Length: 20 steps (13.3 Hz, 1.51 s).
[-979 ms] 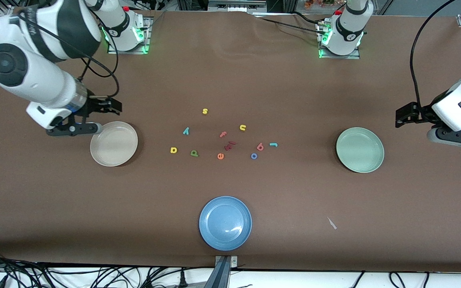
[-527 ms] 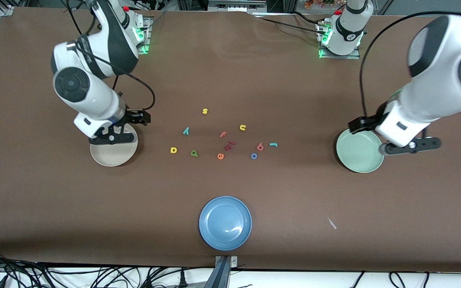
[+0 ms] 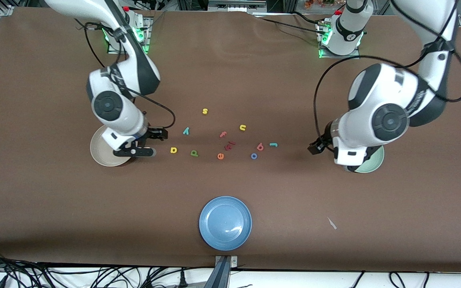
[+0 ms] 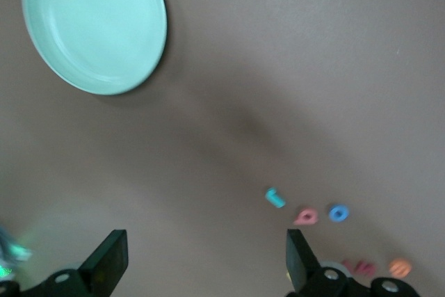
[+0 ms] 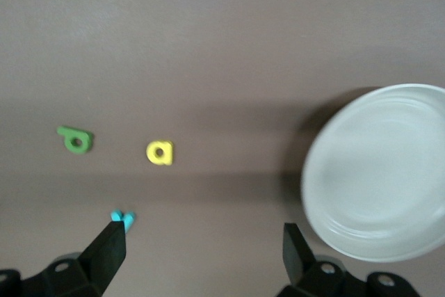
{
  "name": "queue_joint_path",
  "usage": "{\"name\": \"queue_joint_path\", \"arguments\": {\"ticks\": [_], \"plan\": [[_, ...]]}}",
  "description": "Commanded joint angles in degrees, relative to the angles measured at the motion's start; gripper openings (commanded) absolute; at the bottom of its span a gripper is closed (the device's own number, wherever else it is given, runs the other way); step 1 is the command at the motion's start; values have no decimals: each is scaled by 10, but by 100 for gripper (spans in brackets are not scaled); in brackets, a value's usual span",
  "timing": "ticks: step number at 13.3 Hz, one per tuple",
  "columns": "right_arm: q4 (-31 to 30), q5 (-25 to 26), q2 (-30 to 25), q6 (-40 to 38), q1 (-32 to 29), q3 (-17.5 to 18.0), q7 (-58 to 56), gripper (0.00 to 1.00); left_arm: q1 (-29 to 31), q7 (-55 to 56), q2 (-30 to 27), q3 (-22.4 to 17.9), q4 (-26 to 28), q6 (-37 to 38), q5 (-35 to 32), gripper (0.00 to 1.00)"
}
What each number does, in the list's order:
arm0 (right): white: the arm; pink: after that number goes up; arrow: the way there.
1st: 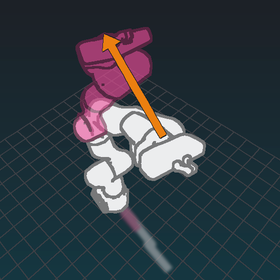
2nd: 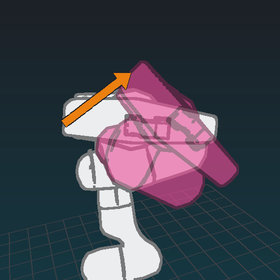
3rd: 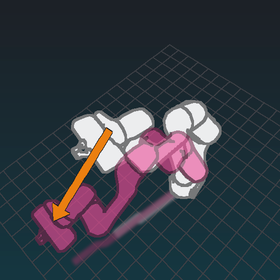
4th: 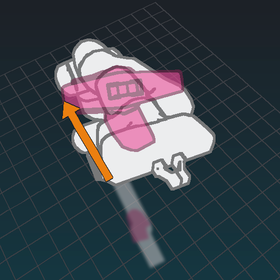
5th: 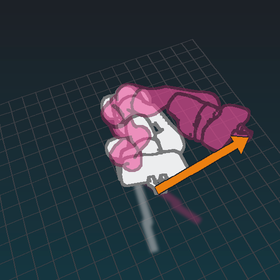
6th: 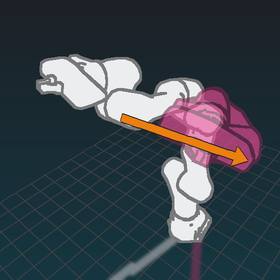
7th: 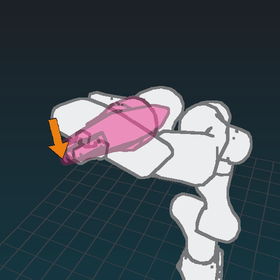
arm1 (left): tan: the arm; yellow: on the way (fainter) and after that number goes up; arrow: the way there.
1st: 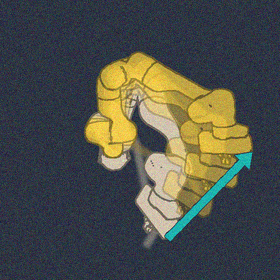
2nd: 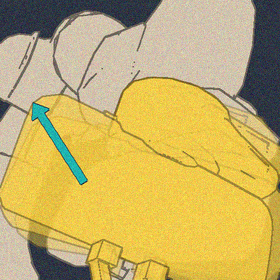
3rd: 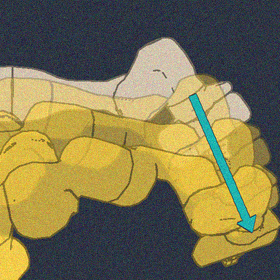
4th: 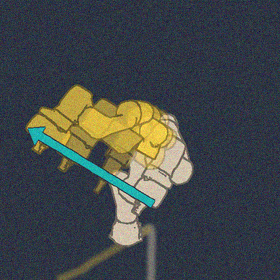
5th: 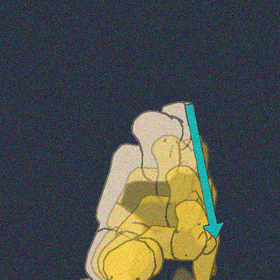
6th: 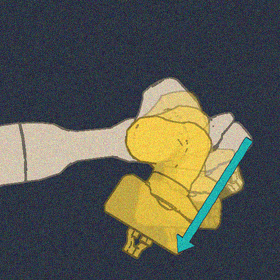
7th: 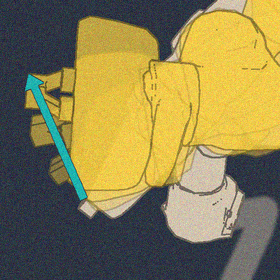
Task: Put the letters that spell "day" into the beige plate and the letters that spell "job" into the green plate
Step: 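Grasp the yellow a with the right gripper while the left grasps cyan j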
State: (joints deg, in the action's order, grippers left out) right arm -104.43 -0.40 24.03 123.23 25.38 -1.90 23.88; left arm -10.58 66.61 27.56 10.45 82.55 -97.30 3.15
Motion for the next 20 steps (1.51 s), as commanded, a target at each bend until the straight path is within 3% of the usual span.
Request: {"name": "queue_joint_path", "arguments": {"ticks": [1,5,8,10,15,20], "plan": [[4,-11,42,58,16,-3,43,100,-39,124,-6,-7,63,-85,11,100],[5,-50,74,108,25,-3,53,100,-90,223,-8,-8,164,-200,5,99],[4,-72,85,124,23,-3,47,100,-116,268,-12,-8,247,-307,2,88],[5,-74,99,141,23,0,45,100,-124,317,-12,-7,288,-364,-43,80],[3,-74,120,160,24,1,43,95,-120,378,21,-10,301,-485,-63,75],[-2,-74,123,160,24,1,38,77,-118,380,46,-16,298,-514,-62,73]]}}
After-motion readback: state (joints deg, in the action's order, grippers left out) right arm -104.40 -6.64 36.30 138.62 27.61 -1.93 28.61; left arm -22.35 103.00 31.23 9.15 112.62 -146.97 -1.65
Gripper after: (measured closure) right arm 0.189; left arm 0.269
